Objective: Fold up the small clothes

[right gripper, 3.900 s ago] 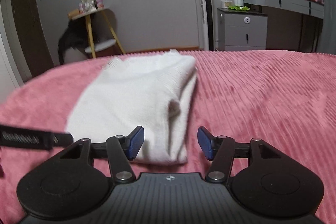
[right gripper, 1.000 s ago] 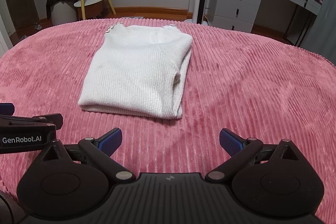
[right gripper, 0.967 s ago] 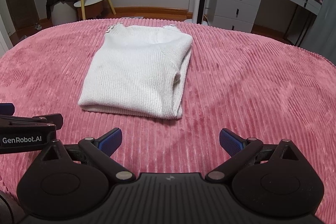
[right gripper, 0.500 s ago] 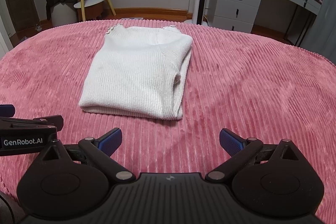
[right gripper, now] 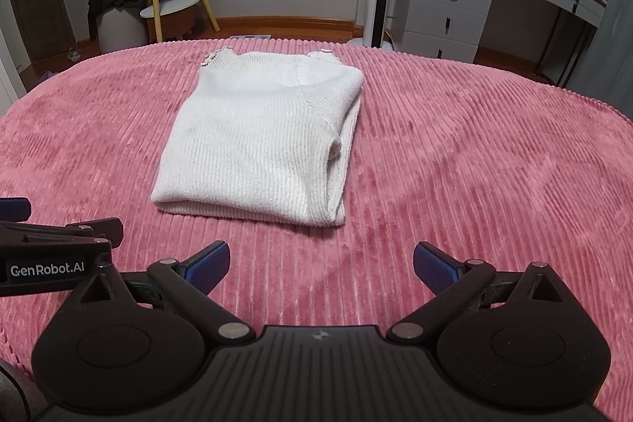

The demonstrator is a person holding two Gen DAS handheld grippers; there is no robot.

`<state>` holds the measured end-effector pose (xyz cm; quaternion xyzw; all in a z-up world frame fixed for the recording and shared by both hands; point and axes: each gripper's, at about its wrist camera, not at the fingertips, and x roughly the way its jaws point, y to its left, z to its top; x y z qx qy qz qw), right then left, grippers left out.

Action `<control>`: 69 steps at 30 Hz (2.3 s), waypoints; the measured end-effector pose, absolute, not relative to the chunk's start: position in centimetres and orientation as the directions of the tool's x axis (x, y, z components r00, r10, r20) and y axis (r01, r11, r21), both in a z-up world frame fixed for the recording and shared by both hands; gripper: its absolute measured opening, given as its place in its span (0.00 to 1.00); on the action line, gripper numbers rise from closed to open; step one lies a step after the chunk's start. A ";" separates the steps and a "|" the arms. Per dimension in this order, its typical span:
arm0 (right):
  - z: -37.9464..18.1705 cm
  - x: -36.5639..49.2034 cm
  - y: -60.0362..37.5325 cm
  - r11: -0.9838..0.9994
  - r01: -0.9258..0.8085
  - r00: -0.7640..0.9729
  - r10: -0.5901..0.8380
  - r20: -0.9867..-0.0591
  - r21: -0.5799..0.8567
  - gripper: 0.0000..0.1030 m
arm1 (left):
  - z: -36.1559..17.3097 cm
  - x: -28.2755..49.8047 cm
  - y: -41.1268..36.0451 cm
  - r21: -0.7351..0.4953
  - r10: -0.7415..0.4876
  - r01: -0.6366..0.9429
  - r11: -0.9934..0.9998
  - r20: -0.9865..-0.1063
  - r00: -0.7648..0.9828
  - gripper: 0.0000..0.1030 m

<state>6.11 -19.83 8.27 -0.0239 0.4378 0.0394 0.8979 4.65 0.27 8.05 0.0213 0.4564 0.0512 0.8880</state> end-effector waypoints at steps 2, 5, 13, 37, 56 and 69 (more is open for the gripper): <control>8.3 6.1 -19.9 0.996 -0.092 0.615 0.052 -0.786 -0.006 0.96 | 8.0 4.6 0.3 0.085 0.111 -0.072 0.994 -0.808 0.578 1.00; 8.2 6.1 -19.8 0.996 -0.090 0.615 0.053 -0.787 -0.004 0.96 | 8.1 4.6 0.3 0.084 0.110 -0.072 0.994 -0.809 0.578 1.00; 8.2 6.1 -19.8 0.996 -0.092 0.615 0.055 -0.787 -0.002 0.96 | 8.0 4.6 0.2 0.088 0.113 -0.072 0.994 -0.808 0.578 1.00; 8.1 5.9 -19.8 0.996 -0.093 0.615 0.064 -0.786 0.007 0.96 | 8.2 4.2 0.3 0.101 0.126 -0.077 0.992 -0.805 0.580 1.00; 8.1 5.6 -19.6 0.996 -0.085 0.617 0.053 -0.785 0.000 0.96 | 8.0 4.2 0.2 0.096 0.122 -0.075 0.993 -0.805 0.581 1.00; 8.4 5.4 -19.5 0.997 -0.080 0.622 0.039 -0.782 -0.014 0.96 | 8.1 4.0 0.1 0.109 0.130 -0.070 0.992 -0.804 0.580 1.00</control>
